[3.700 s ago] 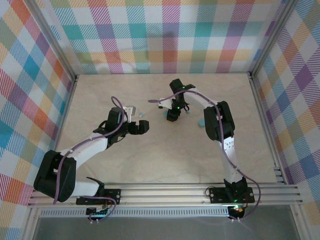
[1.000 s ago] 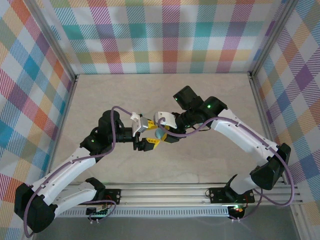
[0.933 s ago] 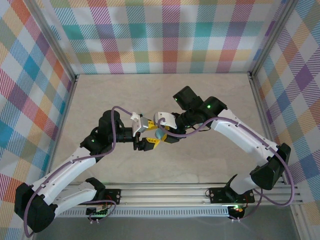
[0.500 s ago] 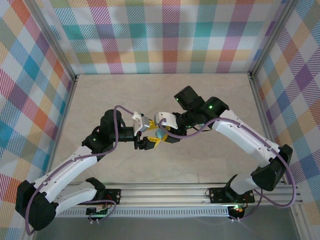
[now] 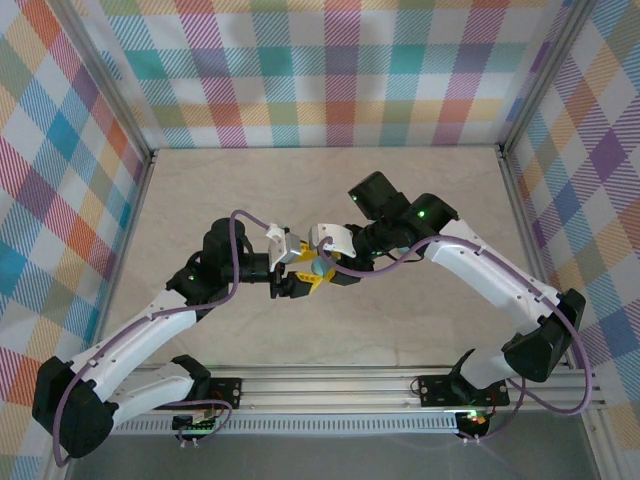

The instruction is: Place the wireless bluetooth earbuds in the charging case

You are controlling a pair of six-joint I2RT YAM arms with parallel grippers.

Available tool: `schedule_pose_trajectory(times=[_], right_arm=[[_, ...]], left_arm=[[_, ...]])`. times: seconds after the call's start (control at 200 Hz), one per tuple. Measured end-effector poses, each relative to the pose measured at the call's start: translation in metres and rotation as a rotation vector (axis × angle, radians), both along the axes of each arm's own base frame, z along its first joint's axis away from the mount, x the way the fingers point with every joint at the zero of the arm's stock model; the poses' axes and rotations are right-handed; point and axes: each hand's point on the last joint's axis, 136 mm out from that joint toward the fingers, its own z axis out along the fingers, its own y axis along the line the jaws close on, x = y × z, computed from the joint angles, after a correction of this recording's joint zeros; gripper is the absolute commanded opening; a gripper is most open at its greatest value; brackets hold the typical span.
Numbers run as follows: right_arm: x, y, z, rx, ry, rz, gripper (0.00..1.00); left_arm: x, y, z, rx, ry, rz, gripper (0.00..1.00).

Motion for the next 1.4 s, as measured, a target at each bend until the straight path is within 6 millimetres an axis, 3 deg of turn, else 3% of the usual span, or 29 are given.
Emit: schedule_pose_trajectory(times=[0.085,0.5,0.73,0.89,1.0,1.27,1.4], right_arm=[[0.0,0.0,0.0,0.0,0.0,0.0,0.21],[0.006,-0.002,-0.001,-0.01,-0.02,-0.02,0.25],[0.008,-0.003,-0.003,-0.017,-0.027,-0.026,0.27],[0.009,-0.003,-0.003,-0.018,-0.031,-0.028,0.35],[0.01,-0.002,-0.003,-0.016,-0.037,-0.029,0.5],[0.015,-0.001,0.003,0.001,-0.074,-0.047,0.58],[0.014,-0.003,0.015,0.054,-0.092,-0.074,0.67]], left_arm=[[0.0,-0.001,-0.001,-0.001,0.004,-0.004,0.54],[0.0,-0.003,-0.002,-0.004,0.008,-0.022,0.26],[0.001,-0.004,-0.004,-0.001,0.009,-0.022,0.22],[0.002,-0.004,-0.004,0.001,0.006,-0.018,0.19],[0.003,-0.003,-0.004,0.002,0.002,-0.012,0.18],[0.005,-0.001,0.0,-0.003,-0.012,0.013,0.17],[0.005,0.002,-0.002,-0.013,-0.008,0.035,0.16]])
